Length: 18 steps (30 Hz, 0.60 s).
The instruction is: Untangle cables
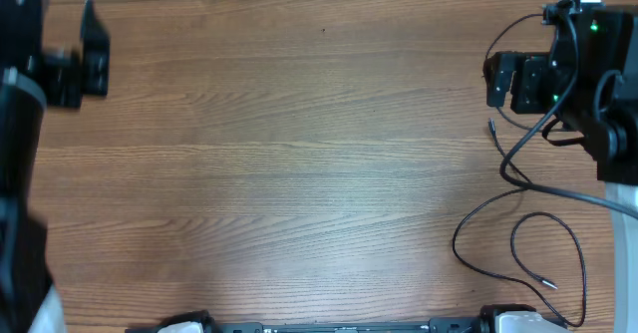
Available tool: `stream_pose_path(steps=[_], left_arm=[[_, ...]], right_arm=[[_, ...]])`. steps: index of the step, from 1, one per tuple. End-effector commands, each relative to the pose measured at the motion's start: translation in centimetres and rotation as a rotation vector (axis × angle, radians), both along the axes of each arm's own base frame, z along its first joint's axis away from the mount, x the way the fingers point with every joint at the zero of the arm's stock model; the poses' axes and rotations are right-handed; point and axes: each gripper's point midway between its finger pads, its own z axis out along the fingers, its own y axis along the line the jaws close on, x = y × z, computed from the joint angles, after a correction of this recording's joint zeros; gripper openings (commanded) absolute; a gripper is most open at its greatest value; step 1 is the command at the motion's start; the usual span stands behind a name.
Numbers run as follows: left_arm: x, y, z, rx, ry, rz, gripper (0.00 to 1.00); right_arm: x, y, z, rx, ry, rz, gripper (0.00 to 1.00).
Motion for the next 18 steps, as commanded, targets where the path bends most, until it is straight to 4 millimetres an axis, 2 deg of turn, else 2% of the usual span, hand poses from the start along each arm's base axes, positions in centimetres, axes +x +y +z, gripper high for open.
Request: stream_pose_path(steps=[1,4,5,6,10,11,14,16,18], left_arm=[[-4.5,2.5,-0.1,0.06,-0.06,0.182,1.0],[-7.9,2.7,0.0,0.068,-0.148,0.233,1.0],[-9.1,2.6,-0.8,0.066,-0.169,0.233,1.0],[-9.2,2.6,-1.5,0.058,-0.163,0.235,1.0],[-8.1,3.3,-6.2,0.007,-0.062,0.272,0.99],[-7.2,4.1,-8.9,-0.058,-0.002,0.317,1.0],[-6.0,4.2,-13.3,-0.12,0.119,0.332,1.0],[-5.9,4.2,-16.8,-0.157,0.238,0.349,1.0],[-5.5,3.7,-19.3,-0.204,0.309,0.334,1.0]], right_arm=[[1.0,0.4,-0.5,0.007,0.016,0.012,1.0],[1.8,1.0,-1.6,0.032,0.05,0.037,1.0],[2.1,1.6,-2.2,0.053,0.069,0.058,1.0],[2.3,1.9,-2.5,0.068,0.079,0.071,1.0],[2.7,3.0,-3.4,0.114,0.111,0.113,1.0],[2.8,3.1,-3.8,0.12,0.125,0.117,1.0],[2.8,3.1,-4.0,0.118,0.133,0.115,1.0],[2.8,3.0,-4.0,0.116,0.133,0.113,1.0],[2.8,3.0,-4.0,0.116,0.133,0.113,1.0]])
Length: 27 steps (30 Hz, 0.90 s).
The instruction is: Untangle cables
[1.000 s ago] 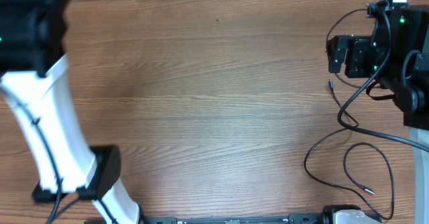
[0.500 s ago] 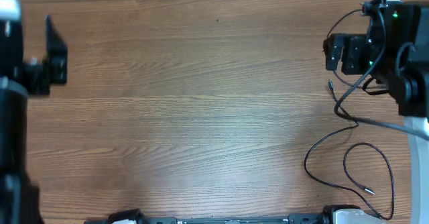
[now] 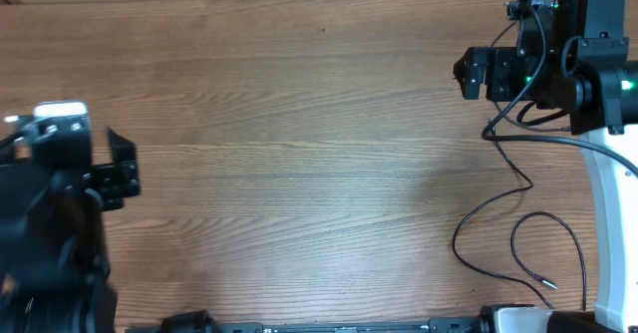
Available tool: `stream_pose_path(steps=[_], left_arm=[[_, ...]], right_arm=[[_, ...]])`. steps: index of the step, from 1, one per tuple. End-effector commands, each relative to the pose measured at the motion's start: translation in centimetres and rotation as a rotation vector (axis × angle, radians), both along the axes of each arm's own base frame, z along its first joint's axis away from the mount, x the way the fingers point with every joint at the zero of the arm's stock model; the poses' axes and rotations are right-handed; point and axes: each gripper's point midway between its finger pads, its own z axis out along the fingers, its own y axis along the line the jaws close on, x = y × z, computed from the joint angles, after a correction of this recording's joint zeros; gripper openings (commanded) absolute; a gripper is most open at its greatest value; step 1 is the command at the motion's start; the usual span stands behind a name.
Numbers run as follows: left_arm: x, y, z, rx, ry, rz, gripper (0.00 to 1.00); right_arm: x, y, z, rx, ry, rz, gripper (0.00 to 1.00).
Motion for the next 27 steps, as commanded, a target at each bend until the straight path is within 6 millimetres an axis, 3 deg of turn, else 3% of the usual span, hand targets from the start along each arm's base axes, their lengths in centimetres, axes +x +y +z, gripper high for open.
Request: stream_pose_path(steps=[1,5,14,27], left_arm=[[0.7,-0.7,-4.2,-0.15,0.074,0.016,1.0],[1.3,-2.2,-8.1,-0.262,0.171,-0.028,1.0],[3.1,-2.7,-17.0,-0.41,0.391,0.03,1.0],[4.9,-2.4,-21.9,-0.443,0.572,0.067,1.0]], right_arm=[[0.1,0.4,0.8,0.013,-0.025,0.014,1.0],[0.1,0.4,0.8,0.013,-0.024,0.014,1.0],[0.1,0.4,0.9,0.013,-0.029,0.014,1.0],[0.5,0.5,1.2,0.014,-0.05,0.014,1.0]])
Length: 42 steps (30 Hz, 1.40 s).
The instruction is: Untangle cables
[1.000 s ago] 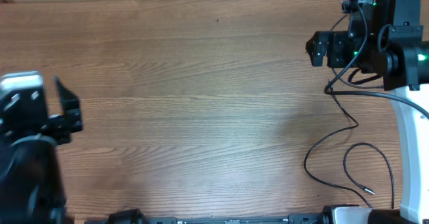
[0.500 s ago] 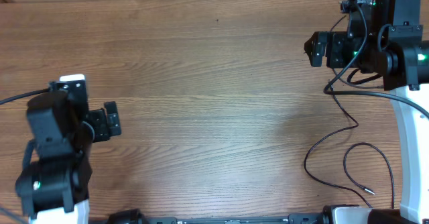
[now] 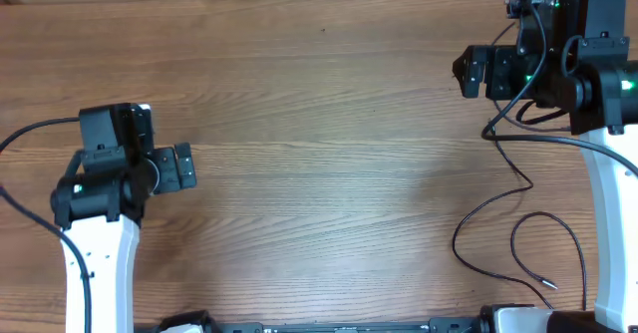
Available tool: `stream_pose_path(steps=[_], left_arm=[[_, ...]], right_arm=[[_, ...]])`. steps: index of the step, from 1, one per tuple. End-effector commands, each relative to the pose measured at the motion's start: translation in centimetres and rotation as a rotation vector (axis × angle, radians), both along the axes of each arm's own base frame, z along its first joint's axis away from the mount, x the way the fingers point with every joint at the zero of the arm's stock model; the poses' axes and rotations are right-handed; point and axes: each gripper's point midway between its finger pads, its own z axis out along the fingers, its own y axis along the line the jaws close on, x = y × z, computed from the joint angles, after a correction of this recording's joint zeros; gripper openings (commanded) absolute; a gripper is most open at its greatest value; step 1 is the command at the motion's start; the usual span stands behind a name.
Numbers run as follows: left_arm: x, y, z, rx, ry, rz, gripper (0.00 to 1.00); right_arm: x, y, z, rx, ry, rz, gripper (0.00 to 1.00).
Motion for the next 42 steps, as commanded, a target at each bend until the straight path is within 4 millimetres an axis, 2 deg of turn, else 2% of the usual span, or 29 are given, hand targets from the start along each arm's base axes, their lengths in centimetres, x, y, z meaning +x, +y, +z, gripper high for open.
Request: stream_pose_path(steps=[1,12,42], left_arm=[[0.3,-0.2,-1.0,-0.022,0.028,0.007,1.0],[0.6,-0.1,-2.6,-0.031,0.088,0.007,1.0],[0.6,-0.1,-2.6,-0.031,0.087,0.007,1.0]], right_arm=[[0.2,0.3,1.0,0.006,-0.034,0.008,1.0],[0.9,0.3,1.6,0.007,-0.072,0.009,1.0],[2.2,0.4,2.8,0.009,-0.143,0.009,1.0]])
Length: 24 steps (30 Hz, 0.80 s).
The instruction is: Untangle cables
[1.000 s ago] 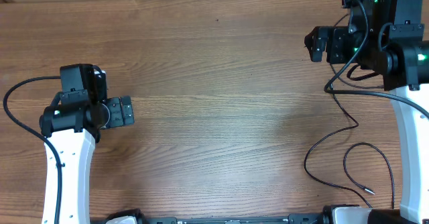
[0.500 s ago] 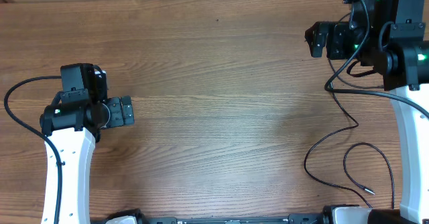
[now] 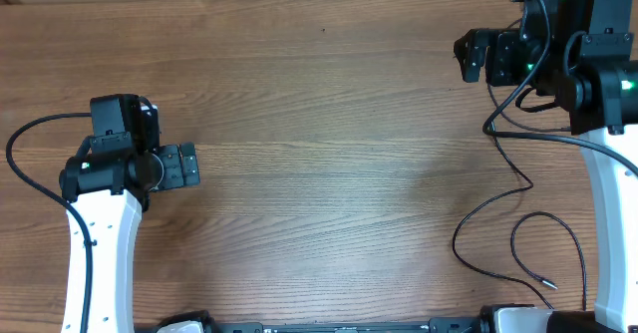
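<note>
A thin black cable [image 3: 528, 185] lies on the right of the wooden table. It winds down from below my right gripper into a wide bend [image 3: 456, 243] and a loop [image 3: 581, 263], ending in a small plug [image 3: 546, 283]. My right gripper [image 3: 465, 59] hovers at the far right, pointing left, above the cable's upper end. Nothing shows between its fingers, and their gap is not readable. The arm's own wire crosses the cable's upper end there. My left gripper [image 3: 189, 164] is at the left middle, pointing right, fingers together and empty.
The white left arm [image 3: 95, 243] runs along the left edge, with its own black wire [image 3: 20, 144] arcing beside it. The white right arm [image 3: 608, 223] stands over the right edge, close to the cable's loop. Black base fittings [image 3: 339, 327] line the near edge.
My right gripper has shifted a little toward the far edge. The left arm has barely moved. The cable lies as it did.
First my left arm was raised at the far left corner and my right gripper hung just over the cable's upper end. Then the left arm stood lower on the left side and the right gripper farther back. The left arm then sat mid-left. The cable kept its shape.
</note>
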Available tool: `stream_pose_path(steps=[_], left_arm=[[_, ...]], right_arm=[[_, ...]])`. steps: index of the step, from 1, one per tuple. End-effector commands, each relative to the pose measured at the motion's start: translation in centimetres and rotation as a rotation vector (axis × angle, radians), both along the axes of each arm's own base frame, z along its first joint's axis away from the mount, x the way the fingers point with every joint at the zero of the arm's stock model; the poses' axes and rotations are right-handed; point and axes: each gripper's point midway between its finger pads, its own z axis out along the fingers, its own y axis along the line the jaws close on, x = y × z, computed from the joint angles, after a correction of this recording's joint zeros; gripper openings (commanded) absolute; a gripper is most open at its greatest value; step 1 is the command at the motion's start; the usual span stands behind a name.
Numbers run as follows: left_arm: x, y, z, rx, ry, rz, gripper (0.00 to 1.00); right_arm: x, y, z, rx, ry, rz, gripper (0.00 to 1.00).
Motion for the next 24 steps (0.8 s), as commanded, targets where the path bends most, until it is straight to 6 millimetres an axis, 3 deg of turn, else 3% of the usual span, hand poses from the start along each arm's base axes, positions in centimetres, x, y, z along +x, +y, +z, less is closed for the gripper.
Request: stream_pose_path(steps=[1,7,10,12,17,24], left_arm=[[0.1,-0.2,-0.1,-0.015,-0.003,0.007,0.99],[0.1,-0.2,-0.1,-0.015,-0.004,0.006,1.0],[-0.1,-0.3,1.2,-0.007,-0.052,0.006,1.0],[-1.0,-0.4,4.5,0.012,-0.173,0.004,1.0],[-3.2,-1.1,9.5,0.042,-0.373,-0.011,1.0],[-5.9,-2.2,13.5,0.062,-0.551,-0.039,1.0]], right_arm=[[0.2,0.3,1.1,0.005,-0.036,0.009,1.0],[0.3,0.3,1.1,0.005,-0.041,0.009,1.0],[0.5,0.3,1.4,0.003,-0.053,0.012,1.0],[0.7,0.3,1.6,0.003,-0.066,0.012,1.0],[0.7,0.3,1.6,0.003,-0.067,0.012,1.0],[0.7,0.3,1.6,0.004,-0.067,0.011,1.0]])
